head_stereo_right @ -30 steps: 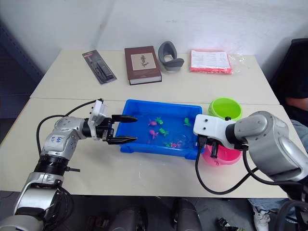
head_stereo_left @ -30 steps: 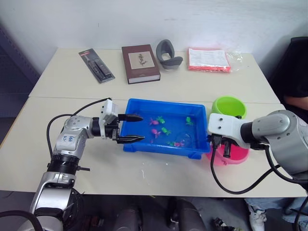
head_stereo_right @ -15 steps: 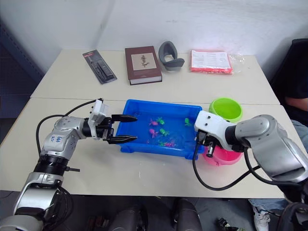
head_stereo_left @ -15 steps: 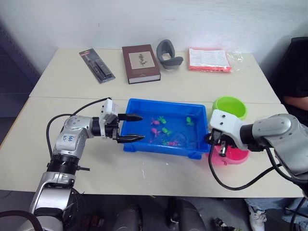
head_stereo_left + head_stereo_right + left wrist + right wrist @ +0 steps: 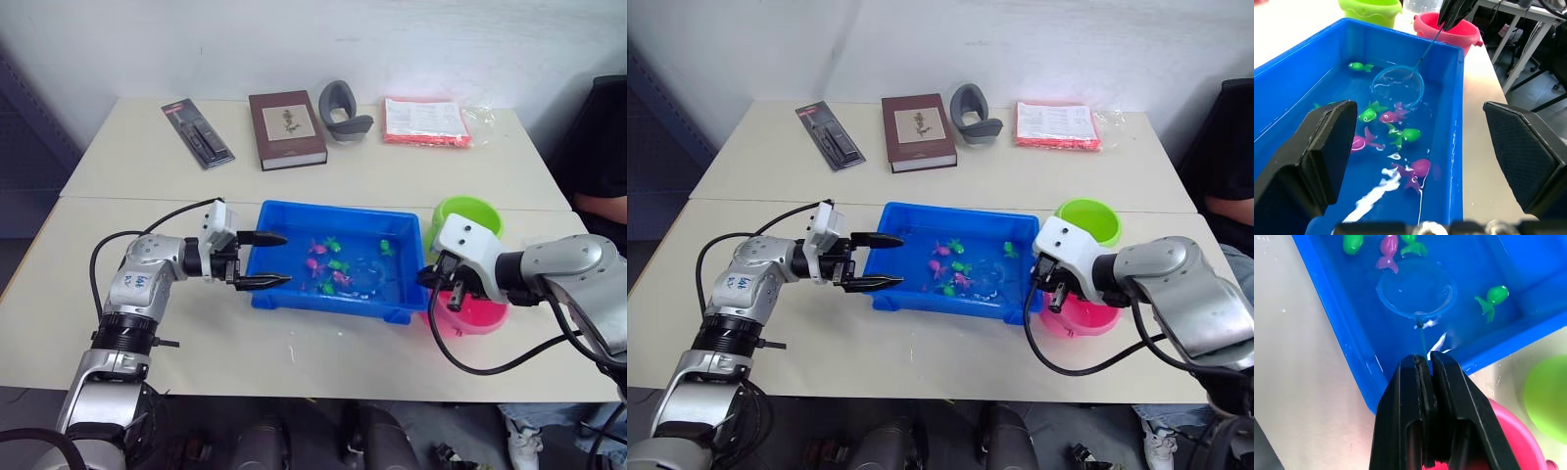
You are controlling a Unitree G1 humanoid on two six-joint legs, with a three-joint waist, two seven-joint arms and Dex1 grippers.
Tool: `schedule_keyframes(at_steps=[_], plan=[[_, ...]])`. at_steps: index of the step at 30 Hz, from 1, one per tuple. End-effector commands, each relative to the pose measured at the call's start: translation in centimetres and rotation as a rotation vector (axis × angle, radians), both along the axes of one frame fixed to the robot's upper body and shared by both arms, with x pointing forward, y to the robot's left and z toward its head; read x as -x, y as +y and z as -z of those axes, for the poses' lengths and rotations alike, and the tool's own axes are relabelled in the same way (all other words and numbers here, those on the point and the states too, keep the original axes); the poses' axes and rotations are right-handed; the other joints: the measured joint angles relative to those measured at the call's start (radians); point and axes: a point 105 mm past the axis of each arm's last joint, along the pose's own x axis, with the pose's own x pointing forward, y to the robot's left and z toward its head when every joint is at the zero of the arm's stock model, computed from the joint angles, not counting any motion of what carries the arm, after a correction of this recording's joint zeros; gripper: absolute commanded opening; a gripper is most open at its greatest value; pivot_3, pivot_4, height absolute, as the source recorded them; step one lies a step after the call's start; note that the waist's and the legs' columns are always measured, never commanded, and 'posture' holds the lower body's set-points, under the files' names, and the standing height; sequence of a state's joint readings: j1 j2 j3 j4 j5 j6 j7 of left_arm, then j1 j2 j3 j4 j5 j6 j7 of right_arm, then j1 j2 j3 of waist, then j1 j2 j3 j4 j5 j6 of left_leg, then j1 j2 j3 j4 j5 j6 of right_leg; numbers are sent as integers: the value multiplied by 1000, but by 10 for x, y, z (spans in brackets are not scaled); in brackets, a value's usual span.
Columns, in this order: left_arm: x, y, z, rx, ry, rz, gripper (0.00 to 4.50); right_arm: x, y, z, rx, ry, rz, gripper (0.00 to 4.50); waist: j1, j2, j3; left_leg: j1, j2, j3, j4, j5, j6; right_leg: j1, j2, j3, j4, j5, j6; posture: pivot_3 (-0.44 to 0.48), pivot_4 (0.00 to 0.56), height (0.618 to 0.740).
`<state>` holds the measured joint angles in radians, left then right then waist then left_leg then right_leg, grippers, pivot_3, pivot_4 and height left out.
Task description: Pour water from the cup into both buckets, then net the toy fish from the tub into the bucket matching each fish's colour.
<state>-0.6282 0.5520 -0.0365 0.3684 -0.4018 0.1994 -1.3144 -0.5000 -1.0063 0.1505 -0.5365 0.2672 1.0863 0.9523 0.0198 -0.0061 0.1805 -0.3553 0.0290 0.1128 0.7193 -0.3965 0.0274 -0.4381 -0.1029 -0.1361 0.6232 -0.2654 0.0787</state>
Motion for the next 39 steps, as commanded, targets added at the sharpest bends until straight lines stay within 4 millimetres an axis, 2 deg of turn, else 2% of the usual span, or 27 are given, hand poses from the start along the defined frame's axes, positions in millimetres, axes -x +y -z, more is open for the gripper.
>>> schedule_keyframes(at_steps=[1,12,26,39], plan=[[-2,5,-12,1,-54,-5,4440,-2,2,-1,26,-37,-19,0,0,0,0,0,0,0,0,0,0,0,0,0,0,0,0,0,150,740],[-4,17,-13,-19,-59,-49,4440,-9,28,5,-31,-34,-57,0,0,0,0,0,0,1,0,0,0,-1,0,0,1,0,0,0,150,740],[-6,21,-12,-24,-58,-65,4440,-5,30,-2,-106,-27,-57,0,0,0,0,0,0,1,0,0,0,-1,0,0,1,0,0,0,150,740],[-7,22,-12,-27,-59,-63,4440,-8,32,2,-114,-88,-65,0,1,0,0,0,0,1,0,0,0,-1,0,0,1,0,0,0,150,740]])
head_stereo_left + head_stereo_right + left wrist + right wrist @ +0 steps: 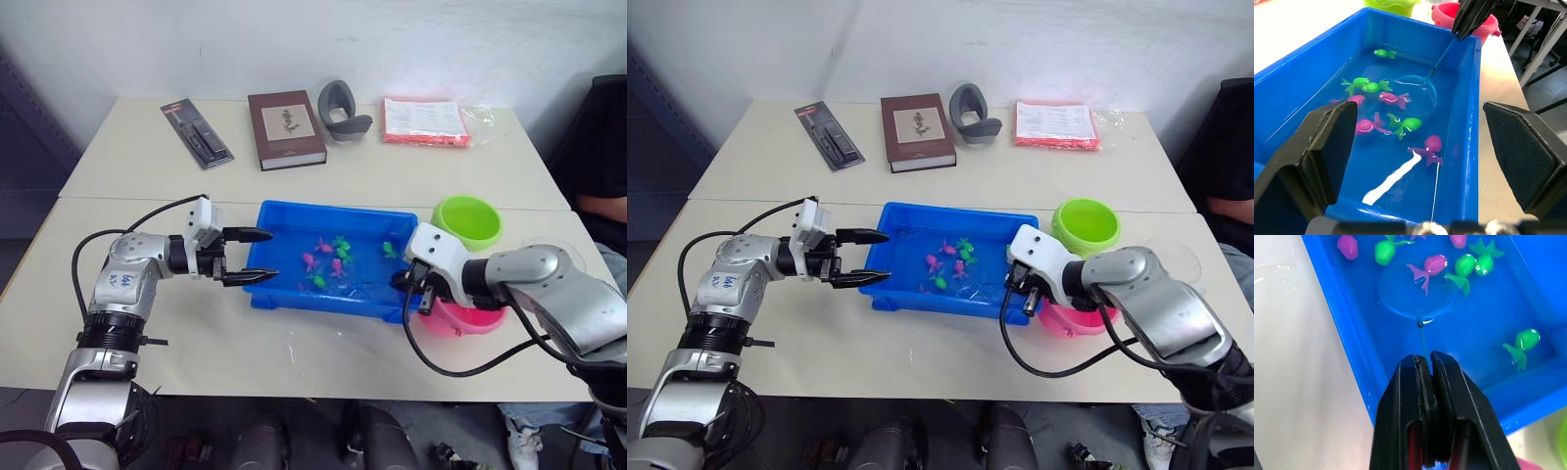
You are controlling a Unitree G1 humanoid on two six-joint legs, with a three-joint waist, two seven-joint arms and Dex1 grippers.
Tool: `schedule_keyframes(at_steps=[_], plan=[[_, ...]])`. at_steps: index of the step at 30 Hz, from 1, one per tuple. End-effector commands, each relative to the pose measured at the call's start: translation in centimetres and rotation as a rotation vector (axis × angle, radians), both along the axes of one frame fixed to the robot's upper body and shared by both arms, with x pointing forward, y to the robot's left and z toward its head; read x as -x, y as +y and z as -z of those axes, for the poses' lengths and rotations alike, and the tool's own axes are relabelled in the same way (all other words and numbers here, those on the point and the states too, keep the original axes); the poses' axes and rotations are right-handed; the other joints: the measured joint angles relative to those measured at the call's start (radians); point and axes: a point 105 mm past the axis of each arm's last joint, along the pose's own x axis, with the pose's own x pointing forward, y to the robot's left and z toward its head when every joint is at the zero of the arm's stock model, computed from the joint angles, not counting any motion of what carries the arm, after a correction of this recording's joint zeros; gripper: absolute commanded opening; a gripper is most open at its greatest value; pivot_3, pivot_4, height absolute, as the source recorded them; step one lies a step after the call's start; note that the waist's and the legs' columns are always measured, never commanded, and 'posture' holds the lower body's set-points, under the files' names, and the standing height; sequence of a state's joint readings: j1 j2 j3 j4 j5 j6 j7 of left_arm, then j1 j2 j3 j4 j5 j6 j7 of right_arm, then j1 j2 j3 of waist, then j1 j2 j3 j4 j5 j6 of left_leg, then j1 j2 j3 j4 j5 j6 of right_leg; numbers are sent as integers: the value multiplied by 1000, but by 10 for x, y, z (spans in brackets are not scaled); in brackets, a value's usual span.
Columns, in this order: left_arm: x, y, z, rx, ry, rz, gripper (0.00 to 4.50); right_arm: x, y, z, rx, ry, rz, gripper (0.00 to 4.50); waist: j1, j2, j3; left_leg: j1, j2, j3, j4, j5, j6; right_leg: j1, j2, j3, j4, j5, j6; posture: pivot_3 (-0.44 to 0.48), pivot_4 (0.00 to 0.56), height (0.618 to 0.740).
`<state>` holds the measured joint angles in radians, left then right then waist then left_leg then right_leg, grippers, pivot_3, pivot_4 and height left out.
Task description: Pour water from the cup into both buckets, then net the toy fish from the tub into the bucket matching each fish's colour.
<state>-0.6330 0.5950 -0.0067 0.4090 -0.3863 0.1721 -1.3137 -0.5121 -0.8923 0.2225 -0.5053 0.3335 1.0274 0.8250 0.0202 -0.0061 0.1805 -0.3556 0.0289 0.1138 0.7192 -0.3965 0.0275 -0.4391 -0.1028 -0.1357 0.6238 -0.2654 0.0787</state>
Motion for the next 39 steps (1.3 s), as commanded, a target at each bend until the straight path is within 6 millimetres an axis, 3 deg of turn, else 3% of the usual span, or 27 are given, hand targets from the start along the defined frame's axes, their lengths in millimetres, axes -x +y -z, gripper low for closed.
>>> schedule_keyframes(at_steps=[1,14,20,32,39], plan=[[-2,2,-10,0,-41,2,4440,-3,-1,-11,-2,-87,-7,0,0,0,0,0,0,0,0,0,0,0,0,0,0,0,0,0,150,740],[-1,1,-12,1,-43,6,4440,-14,0,-10,-23,-194,9,0,0,0,0,0,0,2,0,0,0,0,0,0,0,0,0,0,150,740],[0,3,-14,-2,-48,4,4440,-9,-1,-17,-45,-233,-13,0,0,0,0,0,0,3,0,0,0,0,0,0,0,0,0,0,150,740],[12,-16,-31,67,-46,103,4440,52,-20,-41,-291,-284,34,0,4,0,0,0,0,0,0,0,0,0,0,1,0,0,0,0,150,740],[31,-43,-24,132,0,201,4440,89,-53,-49,-359,-403,229,0,6,0,0,1,0,0,-1,0,0,2,1,2,0,0,0,0,150,740]])
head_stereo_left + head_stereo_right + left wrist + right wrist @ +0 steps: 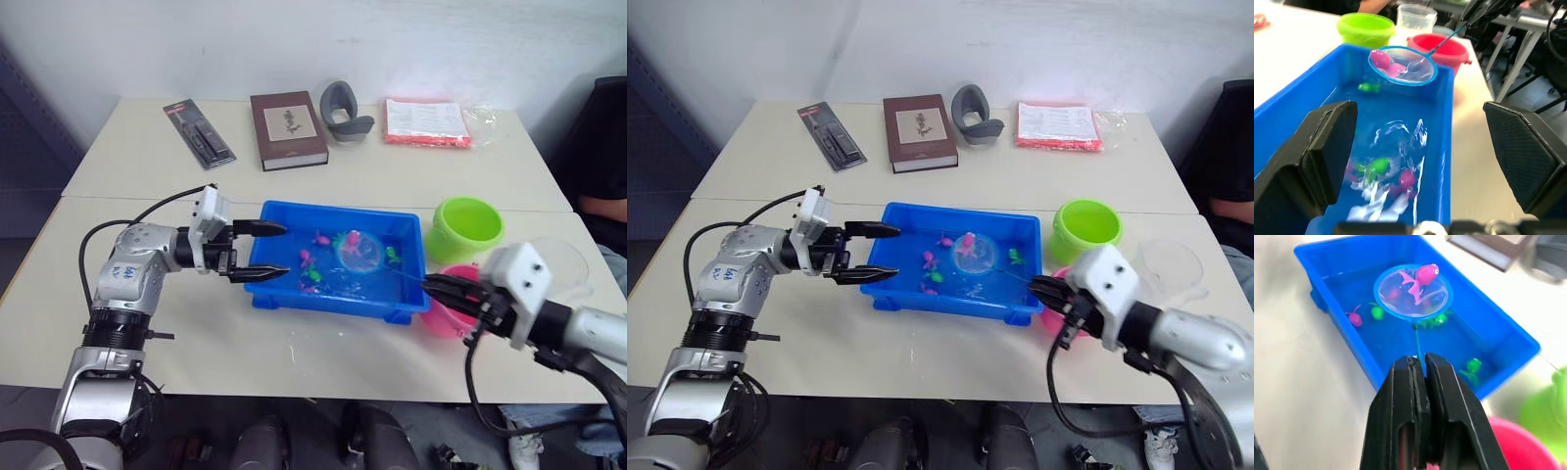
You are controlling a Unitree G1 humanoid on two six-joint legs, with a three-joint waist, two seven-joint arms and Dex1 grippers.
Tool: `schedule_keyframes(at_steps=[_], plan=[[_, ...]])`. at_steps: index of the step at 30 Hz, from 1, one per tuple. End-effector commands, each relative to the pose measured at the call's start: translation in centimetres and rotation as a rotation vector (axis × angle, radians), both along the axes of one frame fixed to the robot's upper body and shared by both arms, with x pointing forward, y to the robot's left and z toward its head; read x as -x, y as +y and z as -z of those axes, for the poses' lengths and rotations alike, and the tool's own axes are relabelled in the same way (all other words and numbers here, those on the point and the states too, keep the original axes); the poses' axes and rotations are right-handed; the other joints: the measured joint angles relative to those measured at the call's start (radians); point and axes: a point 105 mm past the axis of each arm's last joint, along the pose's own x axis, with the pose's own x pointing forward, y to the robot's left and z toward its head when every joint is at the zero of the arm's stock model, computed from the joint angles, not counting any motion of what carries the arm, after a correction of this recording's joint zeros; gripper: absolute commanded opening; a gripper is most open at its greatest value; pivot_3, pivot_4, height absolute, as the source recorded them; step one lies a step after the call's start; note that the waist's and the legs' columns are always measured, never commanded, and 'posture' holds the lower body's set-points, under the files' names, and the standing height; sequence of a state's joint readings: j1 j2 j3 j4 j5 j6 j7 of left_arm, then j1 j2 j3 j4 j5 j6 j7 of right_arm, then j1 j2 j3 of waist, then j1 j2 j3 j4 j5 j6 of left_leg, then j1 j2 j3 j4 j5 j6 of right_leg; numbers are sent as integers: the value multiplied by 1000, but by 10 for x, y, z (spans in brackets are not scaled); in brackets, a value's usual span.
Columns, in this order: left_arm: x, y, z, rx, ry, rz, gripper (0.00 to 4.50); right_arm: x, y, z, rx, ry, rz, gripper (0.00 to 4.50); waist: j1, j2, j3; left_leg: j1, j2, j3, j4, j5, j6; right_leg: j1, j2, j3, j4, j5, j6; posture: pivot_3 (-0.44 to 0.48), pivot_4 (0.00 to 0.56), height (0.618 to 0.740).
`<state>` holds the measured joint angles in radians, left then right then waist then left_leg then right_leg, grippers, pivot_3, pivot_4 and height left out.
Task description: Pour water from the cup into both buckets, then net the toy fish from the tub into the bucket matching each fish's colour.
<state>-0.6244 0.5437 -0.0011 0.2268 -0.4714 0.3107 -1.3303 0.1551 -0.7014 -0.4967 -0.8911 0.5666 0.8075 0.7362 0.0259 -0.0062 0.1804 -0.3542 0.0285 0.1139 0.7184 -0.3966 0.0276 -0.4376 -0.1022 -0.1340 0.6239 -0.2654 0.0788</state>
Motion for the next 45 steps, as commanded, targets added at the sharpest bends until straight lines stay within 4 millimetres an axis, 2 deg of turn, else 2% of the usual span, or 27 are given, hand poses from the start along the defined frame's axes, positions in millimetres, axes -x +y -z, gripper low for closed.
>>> schedule_keyframes(at_steps=[1,4,9,14,19,21,27,29,32,36,42,45], plan=[[14,-16,1,40,9,68,4440,18,-15,-20,7,-145,102,0,0,0,0,1,0,0,0,0,0,1,0,0,0,0,0,0,150,740],[16,-26,7,44,22,99,4440,32,-30,-24,-27,-207,217,0,-1,0,0,3,0,0,1,0,0,3,1,1,0,0,0,0,150,740],[16,-38,7,53,17,168,4440,54,-51,-4,47,-165,341,0,-1,1,-1,10,1,1,-3,0,-1,9,2,4,-1,0,-1,0,150,740],[13,-46,8,58,13,200,4440,69,-76,13,207,-163,456,0,-3,1,-1,13,0,3,-3,-1,0,9,2,6,-2,0,-1,0,150,740],[12,-50,10,61,10,211,4440,74,-97,26,412,-249,515,0,-6,1,-1,16,1,6,-4,-1,-1,10,3,14,-2,-1,-2,0,150,740],[12,-51,10,64,9,213,4440,76,-98,33,531,-287,477,0,-6,1,-1,17,1,6,-5,-2,-1,9,3,17,-2,-2,-3,0,150,740],[12,-55,11,76,8,211,4440,74,-104,33,824,-497,451,0,-5,1,-1,17,1,7,-5,-2,-2,9,3,19,-2,-2,-3,0,150,740],[12,-56,11,83,9,208,4440,72,-104,33,1038,-600,380,0,-6,1,-1,18,1,7,-5,-2,-2,9,3,19,-2,-2,-3,0,150,740],[12,-57,10,91,6,201,4440,72,-99,39,1194,-686,281,0,-6,1,-1,18,1,8,-5,-2,-2,9,3,21,-2,-2,-3,0,150,740],[11,-54,10,90,-1,186,4440,75,-99,45,1256,-725,229,0,-5,1,-1,18,2,8,-5,-2,-3,9,3,20,-1,-3,-4,0,150,740],[11,-51,9,96,-16,172,4440,75,-98,38,1374,-809,200,0,-8,1,-1,18,2,8,-5,-2,-3,9,3,21,-1,-3,-4,0,150,740],[9,-48,9,95,-33,154,4440,75,-100,37,1379,-808,192,0,-8,1,-1,18,3,8,-5,-2,-3,9,3,21,-1,-3,-4,0,150,740]])
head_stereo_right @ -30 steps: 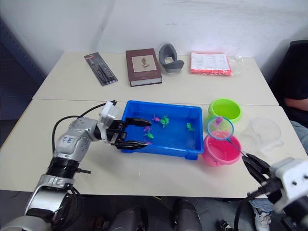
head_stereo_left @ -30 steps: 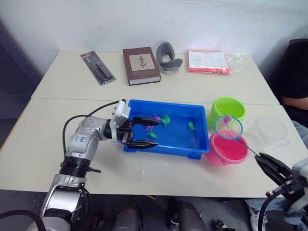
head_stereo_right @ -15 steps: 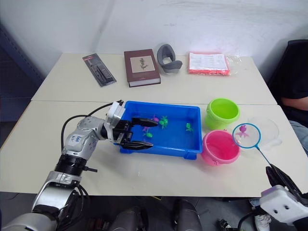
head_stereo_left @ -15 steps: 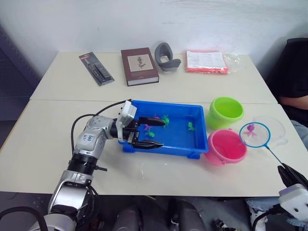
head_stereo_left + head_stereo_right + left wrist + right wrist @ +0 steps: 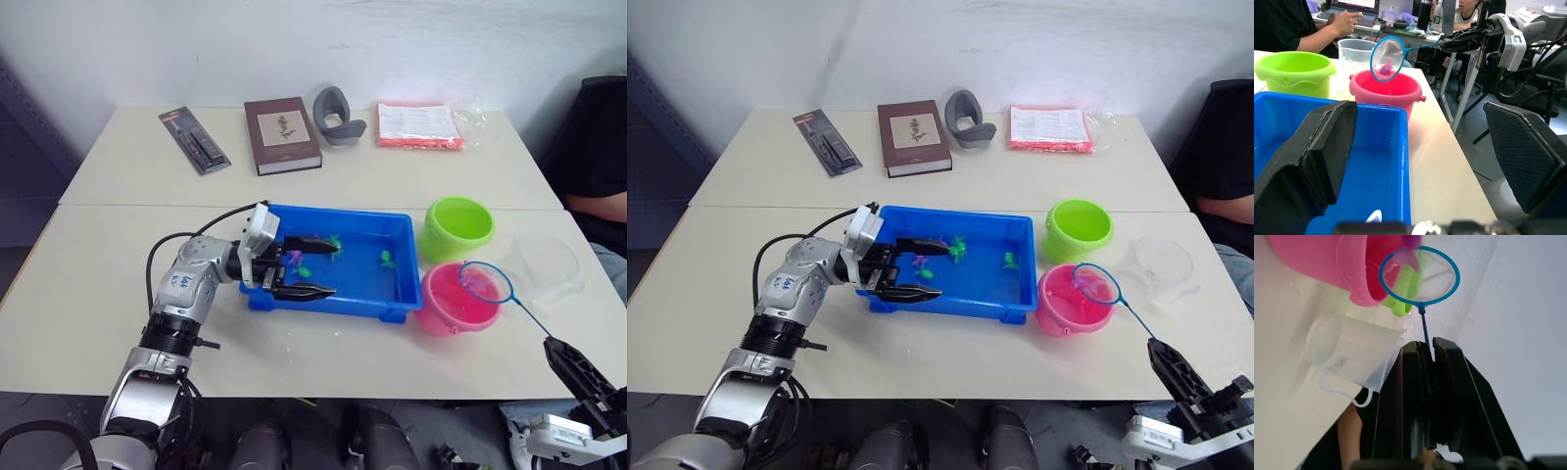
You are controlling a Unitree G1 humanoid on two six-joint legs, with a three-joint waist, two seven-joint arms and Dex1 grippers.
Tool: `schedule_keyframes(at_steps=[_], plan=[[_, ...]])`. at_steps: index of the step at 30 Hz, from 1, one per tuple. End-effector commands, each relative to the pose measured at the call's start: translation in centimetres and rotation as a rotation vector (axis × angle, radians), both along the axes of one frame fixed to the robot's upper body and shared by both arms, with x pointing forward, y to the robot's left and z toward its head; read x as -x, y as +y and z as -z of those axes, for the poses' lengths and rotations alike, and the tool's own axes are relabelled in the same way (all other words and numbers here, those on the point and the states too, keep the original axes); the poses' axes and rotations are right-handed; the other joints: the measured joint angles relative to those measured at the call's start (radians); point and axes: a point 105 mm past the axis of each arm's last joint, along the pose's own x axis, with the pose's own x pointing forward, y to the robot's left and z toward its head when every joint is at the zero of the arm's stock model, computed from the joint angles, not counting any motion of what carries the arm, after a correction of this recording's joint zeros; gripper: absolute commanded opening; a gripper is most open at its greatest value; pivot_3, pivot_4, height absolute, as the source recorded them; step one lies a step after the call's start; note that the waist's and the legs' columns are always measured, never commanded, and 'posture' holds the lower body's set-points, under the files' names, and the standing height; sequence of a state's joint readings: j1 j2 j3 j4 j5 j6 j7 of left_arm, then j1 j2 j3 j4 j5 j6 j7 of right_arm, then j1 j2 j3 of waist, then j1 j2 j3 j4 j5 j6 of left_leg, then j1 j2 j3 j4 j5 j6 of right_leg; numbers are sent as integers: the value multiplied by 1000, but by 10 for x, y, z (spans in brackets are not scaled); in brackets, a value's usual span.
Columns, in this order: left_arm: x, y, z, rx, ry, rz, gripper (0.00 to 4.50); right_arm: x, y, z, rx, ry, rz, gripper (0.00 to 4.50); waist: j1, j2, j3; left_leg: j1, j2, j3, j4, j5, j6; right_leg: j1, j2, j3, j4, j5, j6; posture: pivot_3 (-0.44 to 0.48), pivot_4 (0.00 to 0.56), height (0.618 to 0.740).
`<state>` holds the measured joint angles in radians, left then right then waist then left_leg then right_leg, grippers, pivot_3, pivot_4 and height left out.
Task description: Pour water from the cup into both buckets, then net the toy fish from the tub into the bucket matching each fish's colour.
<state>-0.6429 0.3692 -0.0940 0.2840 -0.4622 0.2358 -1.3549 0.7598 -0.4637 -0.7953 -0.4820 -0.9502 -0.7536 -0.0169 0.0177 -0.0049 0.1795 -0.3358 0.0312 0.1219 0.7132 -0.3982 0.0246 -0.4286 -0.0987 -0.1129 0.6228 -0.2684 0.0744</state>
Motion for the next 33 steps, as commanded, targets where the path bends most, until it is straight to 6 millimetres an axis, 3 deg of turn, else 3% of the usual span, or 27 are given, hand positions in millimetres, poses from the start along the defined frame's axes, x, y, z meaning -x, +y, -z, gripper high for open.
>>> schedule_keyframes(at_steps=[1,5,7,11,15,17,21,23,27,33], plan=[[-1,6,-6,10,-60,-24,4440,2,-2,-11,26,-28,-6,0,0,0,0,0,0,0,0,0,0,0,0,0,0,0,0,0,150,740],[-5,14,-7,9,-78,-61,4440,0,5,-18,-106,-60,-24,0,0,0,0,0,0,0,0,0,0,0,0,0,0,0,0,0,150,740],[-10,22,-9,10,-84,-97,4440,-4,8,-25,-276,-72,-17,0,-4,0,0,0,0,0,0,0,0,0,0,0,0,0,0,0,150,740],[-18,46,-9,-18,-84,-174,4440,-13,44,-23,-753,211,-169,0,-19,0,0,1,1,-1,0,0,1,0,-1,0,1,0,0,0,150,740],[-24,77,-10,-11,-91,-329,4440,-39,65,-54,-1082,323,-295,0,-23,-1,1,1,2,-2,0,-1,2,0,-5,-1,1,0,-1,0,150,740],[-22,94,-6,-32,-89,-391,4440,-55,82,-56,-1203,470,-330,0,-25,-1,1,1,1,-2,1,-1,3,0,-9,-2,1,0,-1,0,150,740],[-20,119,-3,-66,-96,-477,4440,-79,106,-46,-1271,707,-289,0,-14,-2,1,0,1,-5,1,-1,3,0,-12,-7,2,-1,-2,0,150,740],[-18,128,-1,-86,-92,-508,4440,-96,114,-48,-1268,718,-285,0,-4,-1,1,-2,0,-7,1,-1,3,-1,-13,-10,1,-1,-2,0,150,740],[-18,136,0,-114,-109,-556,4440,-114,130,-32,-1188,866,-205,0,6,-2,1,-4,-2,-7,2,-2,5,0,-16,-13,-1,0,-1,0,150,740],[-19,139,-1,-125,-126,-593,4440,-145,139,-21,-1169,891,-133,0,2,-2,1,-14,-2,-11,4,-2,6,-3,-15,-20,-1,1,2,0,150,740]])
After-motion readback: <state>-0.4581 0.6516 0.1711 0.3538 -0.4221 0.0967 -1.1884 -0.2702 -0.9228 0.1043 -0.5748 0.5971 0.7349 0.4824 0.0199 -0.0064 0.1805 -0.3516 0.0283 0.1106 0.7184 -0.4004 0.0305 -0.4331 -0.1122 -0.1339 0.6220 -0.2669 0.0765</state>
